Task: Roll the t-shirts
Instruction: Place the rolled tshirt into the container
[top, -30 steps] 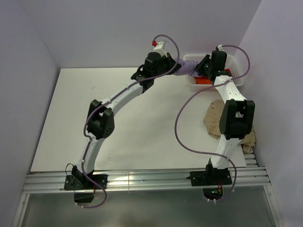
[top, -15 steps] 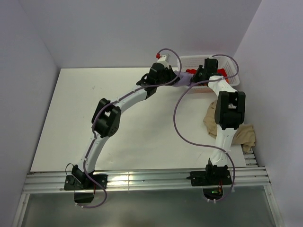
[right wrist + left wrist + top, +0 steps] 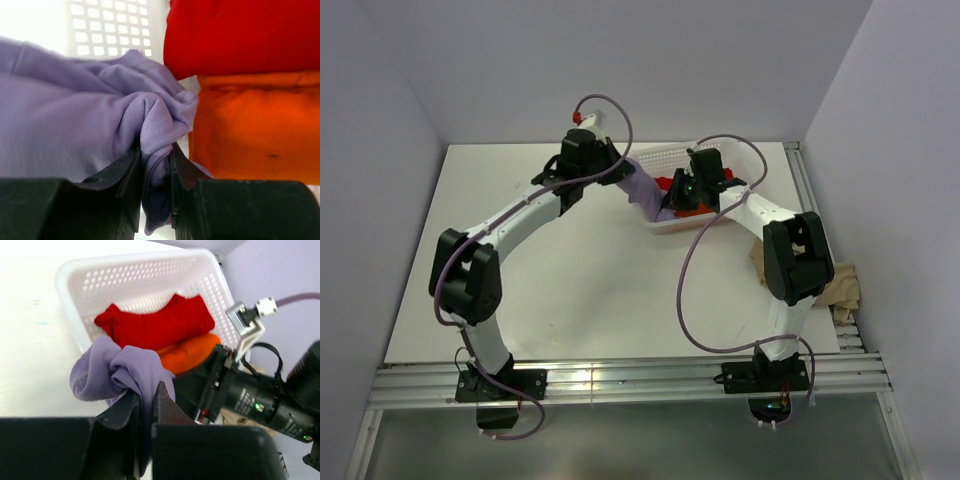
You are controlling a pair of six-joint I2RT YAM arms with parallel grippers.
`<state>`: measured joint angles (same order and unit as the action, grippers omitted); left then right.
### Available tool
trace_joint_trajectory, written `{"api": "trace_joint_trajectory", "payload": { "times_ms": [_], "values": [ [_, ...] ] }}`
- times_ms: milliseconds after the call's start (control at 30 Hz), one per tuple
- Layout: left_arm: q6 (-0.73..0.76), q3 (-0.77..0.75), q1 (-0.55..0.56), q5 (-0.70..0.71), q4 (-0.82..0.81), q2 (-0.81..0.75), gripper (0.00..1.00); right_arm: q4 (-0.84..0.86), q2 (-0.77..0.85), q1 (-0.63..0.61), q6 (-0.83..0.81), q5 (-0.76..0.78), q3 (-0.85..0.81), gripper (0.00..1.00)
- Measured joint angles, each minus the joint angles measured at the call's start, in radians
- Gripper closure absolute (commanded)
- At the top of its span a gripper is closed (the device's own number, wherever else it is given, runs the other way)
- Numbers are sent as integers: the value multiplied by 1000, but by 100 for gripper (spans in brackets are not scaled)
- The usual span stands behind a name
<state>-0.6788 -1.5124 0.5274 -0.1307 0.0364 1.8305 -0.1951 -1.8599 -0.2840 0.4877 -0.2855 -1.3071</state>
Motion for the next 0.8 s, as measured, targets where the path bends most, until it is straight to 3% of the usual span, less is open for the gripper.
{"api": "trace_joint_trajectory", "payload": {
  "times_ms": [133,467,800],
  "values": [
    [-20,65,-25,-4,9,-79,100,-26,39,-10,-4,-40,-2,100],
    [-60,90,50,12,6,-108,100,-131,57,165,-95,-179,-86,100],
    [-78,4,86,22,-10,93,100,-154,57,315,-119,-235,-74,100]
  ]
}}
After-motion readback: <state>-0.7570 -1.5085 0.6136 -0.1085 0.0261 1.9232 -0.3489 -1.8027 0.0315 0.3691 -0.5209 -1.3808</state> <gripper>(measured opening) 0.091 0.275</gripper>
